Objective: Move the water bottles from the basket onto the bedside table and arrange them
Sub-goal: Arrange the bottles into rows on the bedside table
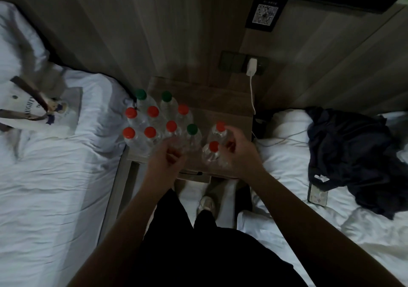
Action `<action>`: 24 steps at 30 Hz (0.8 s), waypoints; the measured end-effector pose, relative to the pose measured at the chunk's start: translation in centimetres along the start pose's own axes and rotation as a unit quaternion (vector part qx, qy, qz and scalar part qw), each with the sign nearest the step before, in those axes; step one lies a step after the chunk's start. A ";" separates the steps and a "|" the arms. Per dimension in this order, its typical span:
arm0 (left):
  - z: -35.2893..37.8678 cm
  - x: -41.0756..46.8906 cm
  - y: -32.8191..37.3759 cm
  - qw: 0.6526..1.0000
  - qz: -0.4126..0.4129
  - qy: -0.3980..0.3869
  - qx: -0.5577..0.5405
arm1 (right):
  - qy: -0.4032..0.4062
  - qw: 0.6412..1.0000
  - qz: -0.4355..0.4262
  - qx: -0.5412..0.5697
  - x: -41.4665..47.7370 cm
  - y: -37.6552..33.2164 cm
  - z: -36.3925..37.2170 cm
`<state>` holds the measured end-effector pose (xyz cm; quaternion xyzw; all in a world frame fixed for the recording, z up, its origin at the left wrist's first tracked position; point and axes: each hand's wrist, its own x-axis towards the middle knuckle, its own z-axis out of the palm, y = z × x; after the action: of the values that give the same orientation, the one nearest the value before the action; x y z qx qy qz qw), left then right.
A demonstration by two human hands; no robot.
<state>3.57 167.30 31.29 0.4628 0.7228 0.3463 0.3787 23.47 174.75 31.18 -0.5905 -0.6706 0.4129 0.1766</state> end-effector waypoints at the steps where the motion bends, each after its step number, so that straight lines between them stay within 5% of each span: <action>1: -1.3 0.3 -0.1 1.000 0.005 0.017 -0.002 | -0.011 1.000 -0.014 0.003 0.7 -1.1 0.4; 11: -12.2 11.1 -3.3 0.995 0.042 0.075 0.044 | -0.043 0.995 -0.005 -0.085 9.5 -10.6 6.6; 20: -14.3 22.1 -5.9 0.971 0.047 -0.121 0.199 | -0.047 0.972 0.069 -0.221 16.7 -12.1 13.6; 24: -13.8 25.5 -7.0 0.929 0.097 -0.237 0.269 | -0.058 0.968 0.073 -0.233 19.2 -11.9 13.9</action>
<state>-18.54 186.69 26.10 0.6837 0.6296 0.0546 0.3649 1.11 188.37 27.10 -0.6373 -0.7128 0.2907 -0.0357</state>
